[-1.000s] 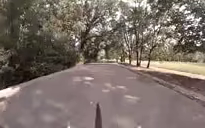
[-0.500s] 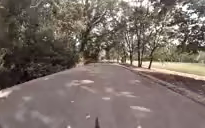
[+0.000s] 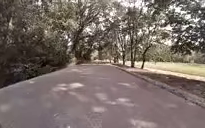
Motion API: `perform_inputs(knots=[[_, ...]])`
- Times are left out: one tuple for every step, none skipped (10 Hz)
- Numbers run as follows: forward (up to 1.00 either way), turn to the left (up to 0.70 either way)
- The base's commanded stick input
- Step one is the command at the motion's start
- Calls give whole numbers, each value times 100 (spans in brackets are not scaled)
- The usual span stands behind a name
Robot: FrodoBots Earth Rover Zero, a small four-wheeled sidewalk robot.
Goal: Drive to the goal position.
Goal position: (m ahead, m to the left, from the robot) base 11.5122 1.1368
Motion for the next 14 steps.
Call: perform_inputs(knots=[[70, 0], [70, 0], [70, 0], [70, 0], [70, 0], [70, 0], [70, 0], [70, 0], [70, 0], [70, 0], [70, 0], [70, 0], [70, 0], [70, 0]])
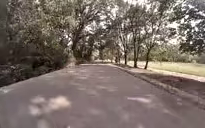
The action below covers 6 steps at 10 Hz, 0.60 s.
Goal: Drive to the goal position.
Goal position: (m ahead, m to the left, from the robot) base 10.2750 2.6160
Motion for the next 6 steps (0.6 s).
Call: perform_inputs(knots=[[70, 0], [70, 0], [70, 0], [70, 0], [70, 0], [70, 0]])
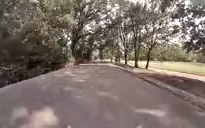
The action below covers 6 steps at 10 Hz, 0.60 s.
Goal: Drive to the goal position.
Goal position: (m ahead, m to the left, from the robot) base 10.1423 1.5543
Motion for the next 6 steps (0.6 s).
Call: perform_inputs(knots=[[70, 27], [70, 22], [70, 5], [70, 0], [70, 0], [70, 0]])
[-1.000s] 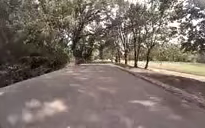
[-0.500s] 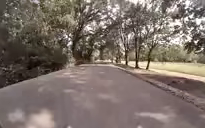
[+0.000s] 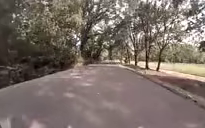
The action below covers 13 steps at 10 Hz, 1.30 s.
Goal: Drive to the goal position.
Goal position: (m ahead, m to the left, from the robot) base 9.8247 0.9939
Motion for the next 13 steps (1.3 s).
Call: perform_inputs(knots=[[70, 0], [70, 0], [70, 0], [70, 0], [70, 0], [70, 0], [70, 0], [70, 0], [70, 0], [70, 0], [70, 0], [70, 0], [70, 0]])
